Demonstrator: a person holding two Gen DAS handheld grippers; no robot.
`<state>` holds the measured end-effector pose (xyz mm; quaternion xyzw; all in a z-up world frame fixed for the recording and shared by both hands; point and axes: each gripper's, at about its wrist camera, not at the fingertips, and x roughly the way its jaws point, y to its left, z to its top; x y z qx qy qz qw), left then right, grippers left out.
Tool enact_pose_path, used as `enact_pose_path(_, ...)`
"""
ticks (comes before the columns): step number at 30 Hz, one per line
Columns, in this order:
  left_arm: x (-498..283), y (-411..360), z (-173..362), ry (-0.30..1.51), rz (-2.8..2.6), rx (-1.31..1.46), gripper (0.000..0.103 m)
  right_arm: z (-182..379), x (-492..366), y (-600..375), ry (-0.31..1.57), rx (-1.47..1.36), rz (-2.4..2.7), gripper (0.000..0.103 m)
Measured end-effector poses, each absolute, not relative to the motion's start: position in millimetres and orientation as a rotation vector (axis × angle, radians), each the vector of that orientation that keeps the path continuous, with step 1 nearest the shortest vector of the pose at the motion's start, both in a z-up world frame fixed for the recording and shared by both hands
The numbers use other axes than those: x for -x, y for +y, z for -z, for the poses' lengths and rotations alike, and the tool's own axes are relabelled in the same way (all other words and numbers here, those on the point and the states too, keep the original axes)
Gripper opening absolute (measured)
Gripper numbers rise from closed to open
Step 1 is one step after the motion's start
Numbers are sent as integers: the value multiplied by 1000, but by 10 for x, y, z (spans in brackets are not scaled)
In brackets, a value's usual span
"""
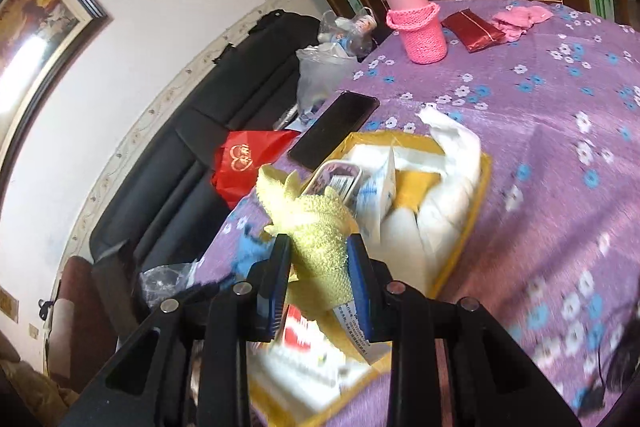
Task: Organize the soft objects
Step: 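Carry the blue bundle and yellow towel into the white box and open both tools, then move both tools back over the remaining sachets and pink fuzzy ball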
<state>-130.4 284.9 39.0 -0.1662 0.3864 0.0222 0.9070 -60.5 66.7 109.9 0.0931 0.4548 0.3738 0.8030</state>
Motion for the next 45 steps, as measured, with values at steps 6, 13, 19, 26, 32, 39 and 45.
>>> enact_pose_path(6,1294,2879,-350,789,-63,327,46,-875,297,918,1026,-186,-729,28)
enact_pose_path(13,1341,2932,-354,773,-33,371,65,-756,102,1098,1040,-154,-680,28)
enact_pose_path(19,1419,2873,-385,758,-18,372,71,-737,137,1200,1035,-81,-649,36)
enact_pose_path(26,1504,2870,-460,758,-27,386,77,-1150,461,965,873,-91,-677,64)
enact_pose_path(32,1653,2756,-635,717,-53,381,81,-1384,947,450,751,-39,-642,74)
enact_pose_path(39,1794,2244,-798,691,-17,272,82,-1237,1401,-137,717,32,-560,74)
enact_pose_path(45,1878,1597,-855,701,55,119,82,-1142,1677,-714,707,16,-486,78)
